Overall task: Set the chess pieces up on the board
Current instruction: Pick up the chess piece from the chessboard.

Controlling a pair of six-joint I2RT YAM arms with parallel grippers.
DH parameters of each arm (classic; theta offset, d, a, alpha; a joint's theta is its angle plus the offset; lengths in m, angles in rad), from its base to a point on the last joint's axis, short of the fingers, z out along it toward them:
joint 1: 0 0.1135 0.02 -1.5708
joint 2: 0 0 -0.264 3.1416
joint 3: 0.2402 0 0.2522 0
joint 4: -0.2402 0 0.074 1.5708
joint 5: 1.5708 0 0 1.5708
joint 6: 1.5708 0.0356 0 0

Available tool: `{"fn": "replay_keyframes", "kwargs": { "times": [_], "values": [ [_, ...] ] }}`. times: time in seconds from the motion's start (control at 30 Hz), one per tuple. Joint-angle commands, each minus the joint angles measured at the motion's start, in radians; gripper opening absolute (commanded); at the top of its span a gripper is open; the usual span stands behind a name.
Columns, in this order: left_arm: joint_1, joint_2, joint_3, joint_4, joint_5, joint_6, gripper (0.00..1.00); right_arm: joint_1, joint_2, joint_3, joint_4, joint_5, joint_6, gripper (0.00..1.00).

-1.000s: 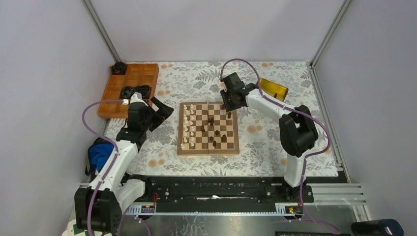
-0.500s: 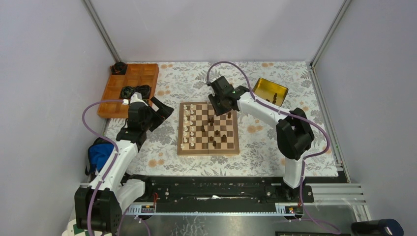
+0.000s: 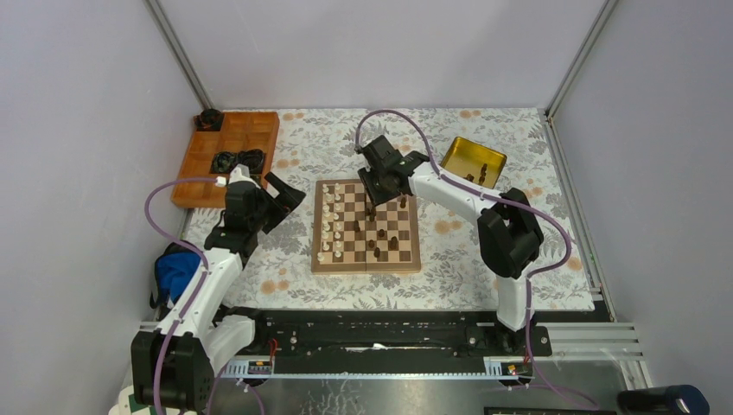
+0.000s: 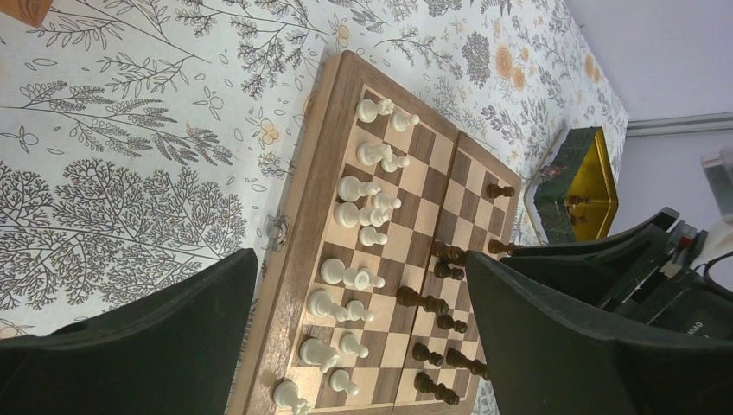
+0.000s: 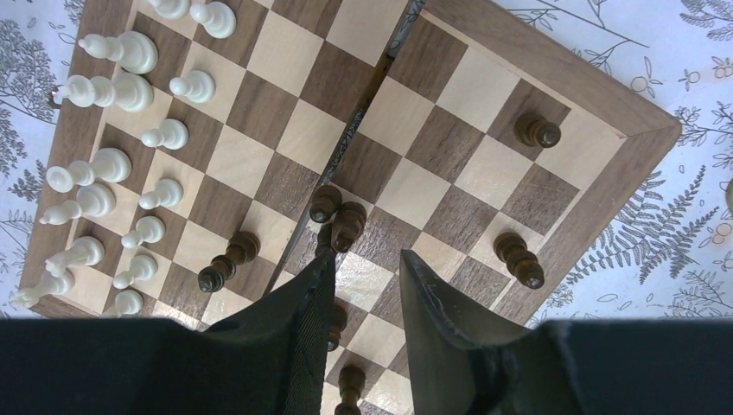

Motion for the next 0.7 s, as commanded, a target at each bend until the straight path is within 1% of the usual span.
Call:
{"fn": "replay_keyframes", "kwargs": {
  "times": [0.0,0.67],
  "values": [
    [0.006,-0.019,-0.009,0.022,-0.001,-0.006,0.99,0.015,0.019,0.054,-0.018,-0.01,0.013,0.41],
    [0.006,-0.027,-0.014,0.019,-0.008,-0.001,0.99,0.017,0.069,0.071,-0.02,-0.028,0.021,0.41]
  ]
}}
